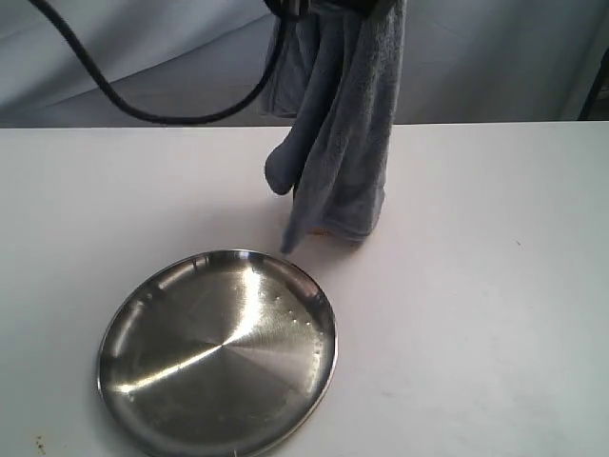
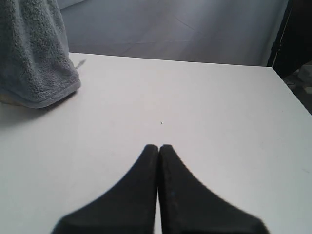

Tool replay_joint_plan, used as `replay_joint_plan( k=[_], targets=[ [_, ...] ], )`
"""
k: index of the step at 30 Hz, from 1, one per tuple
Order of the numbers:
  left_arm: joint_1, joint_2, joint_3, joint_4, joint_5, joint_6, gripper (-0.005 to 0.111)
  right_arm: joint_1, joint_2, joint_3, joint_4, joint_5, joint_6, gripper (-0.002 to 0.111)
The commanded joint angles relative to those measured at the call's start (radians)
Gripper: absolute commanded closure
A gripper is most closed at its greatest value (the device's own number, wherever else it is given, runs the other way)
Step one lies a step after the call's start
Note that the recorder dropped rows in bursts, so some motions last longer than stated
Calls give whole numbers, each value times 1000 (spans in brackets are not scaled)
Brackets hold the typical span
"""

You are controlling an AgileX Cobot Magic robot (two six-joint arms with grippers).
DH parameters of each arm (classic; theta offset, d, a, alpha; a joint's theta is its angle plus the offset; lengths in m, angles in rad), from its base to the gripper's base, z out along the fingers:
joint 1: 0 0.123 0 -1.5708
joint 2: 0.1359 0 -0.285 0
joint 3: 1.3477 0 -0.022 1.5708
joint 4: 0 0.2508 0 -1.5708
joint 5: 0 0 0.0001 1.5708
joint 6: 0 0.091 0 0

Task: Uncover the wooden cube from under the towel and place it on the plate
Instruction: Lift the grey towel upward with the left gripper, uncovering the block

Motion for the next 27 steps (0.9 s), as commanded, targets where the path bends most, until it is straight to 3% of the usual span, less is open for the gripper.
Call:
replay_joint_plan(
  k=[1, 18, 22, 27],
  targets=[
    [-5, -54, -7, -12, -37, -9, 107, 2, -4, 4, 3, -1, 2, 108],
    [-3, -180, -7, 114, -55, -9, 107, 2, -4, 4, 3, -1, 2, 108],
    [12, -193, -7, 253, -54, -128, 107, 2, -4, 4, 3, -1, 2, 108],
    [90, -201, -7, 377, -4, -294, 107, 2, -4, 4, 3, -1, 2, 108]
  ],
)
